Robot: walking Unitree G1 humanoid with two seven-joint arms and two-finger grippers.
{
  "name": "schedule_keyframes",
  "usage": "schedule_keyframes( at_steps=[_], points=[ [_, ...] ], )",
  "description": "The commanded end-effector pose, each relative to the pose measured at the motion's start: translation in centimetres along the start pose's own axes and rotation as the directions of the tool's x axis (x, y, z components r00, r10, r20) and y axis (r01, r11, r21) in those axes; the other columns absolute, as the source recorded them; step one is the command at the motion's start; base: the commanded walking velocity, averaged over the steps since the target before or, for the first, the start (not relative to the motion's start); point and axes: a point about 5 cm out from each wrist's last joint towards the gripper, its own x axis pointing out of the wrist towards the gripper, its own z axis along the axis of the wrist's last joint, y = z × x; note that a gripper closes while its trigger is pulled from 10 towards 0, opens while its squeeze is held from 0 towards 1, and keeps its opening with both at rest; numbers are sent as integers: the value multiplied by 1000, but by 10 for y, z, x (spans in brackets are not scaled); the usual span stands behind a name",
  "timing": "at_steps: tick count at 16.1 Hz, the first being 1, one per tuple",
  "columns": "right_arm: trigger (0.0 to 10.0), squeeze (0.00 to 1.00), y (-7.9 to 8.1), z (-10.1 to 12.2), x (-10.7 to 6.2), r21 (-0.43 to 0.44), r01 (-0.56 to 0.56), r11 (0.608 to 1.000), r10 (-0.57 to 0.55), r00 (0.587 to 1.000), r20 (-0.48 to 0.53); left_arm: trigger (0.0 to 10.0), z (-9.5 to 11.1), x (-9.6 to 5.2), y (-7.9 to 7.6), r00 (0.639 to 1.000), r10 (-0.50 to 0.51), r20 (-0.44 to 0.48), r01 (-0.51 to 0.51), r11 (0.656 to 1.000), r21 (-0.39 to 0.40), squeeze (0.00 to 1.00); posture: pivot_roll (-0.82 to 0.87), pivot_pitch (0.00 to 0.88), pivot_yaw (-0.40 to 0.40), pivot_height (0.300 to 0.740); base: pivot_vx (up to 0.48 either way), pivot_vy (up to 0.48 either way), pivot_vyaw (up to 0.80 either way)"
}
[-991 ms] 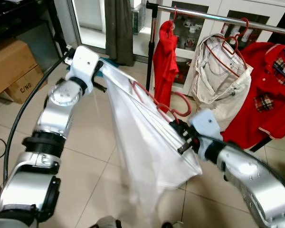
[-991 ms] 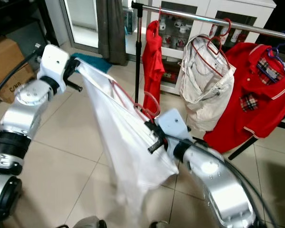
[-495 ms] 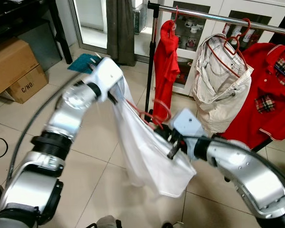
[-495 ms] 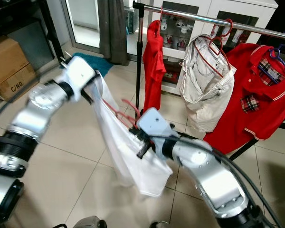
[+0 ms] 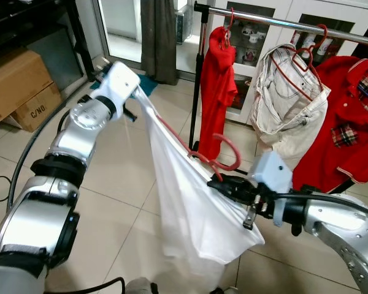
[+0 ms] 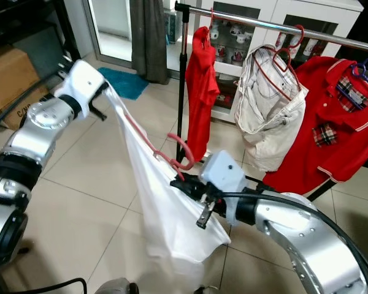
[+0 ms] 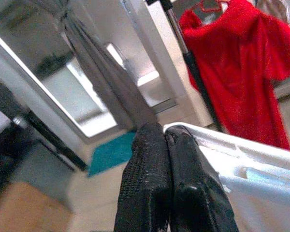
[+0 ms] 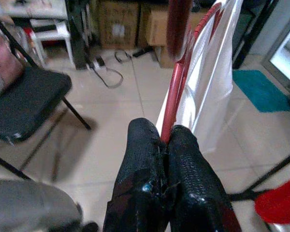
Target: Hang hanger
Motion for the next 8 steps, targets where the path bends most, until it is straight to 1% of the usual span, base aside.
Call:
schedule_keyframes(
  at_steps=[1,2,3,4,5,6,7,8],
  points=[
    [0,0,7,3,-3,22,-64,998,63,997,35,0,-12,-6,21,994,94,-58,-98,992,-80,0,11,22,8,740,0,0,0],
    [0,0,7,4,-3,36,-61,998,58,996,63,0,-18,-6,16,993,86,-77,-92,992,-85,0,11,22,8,740,0,0,0],
    [0,0,4,4,-2,61,-25,998,20,996,81,0,-23,-5,7,995,57,-84,-65,993,-99,0,2,21,13,740,0,0,0],
    [0,0,1,-2,1,94,27,995,-33,998,61,0,-29,-3,-10,996,32,-84,-46,984,-170,0,-4,21,10,740,0,0,0],
    [0,0,2,-7,1,100,35,994,-39,999,35,0,-34,-3,-14,994,69,-86,-88,967,-240,0,-7,22,11,740,0,0,0],
    [0,0,1,-11,0,102,63,993,-63,998,1,0,-33,-4,-12,995,81,-65,-96,955,-280,0,-8,23,9,740,0,0,0],
    [0,0,-2,-20,-2,115,114,987,-106,992,-74,0,-28,-4,-11,997,81,-7,-78,932,-354,0,-4,25,5,740,0,0,0],
    [0,0,-4,-27,-2,99,143,985,-131,984,-124,0,-18,-4,-12,997,33,73,-2,922,-388,0,4,27,2,740,0,0,0]
  ],
)
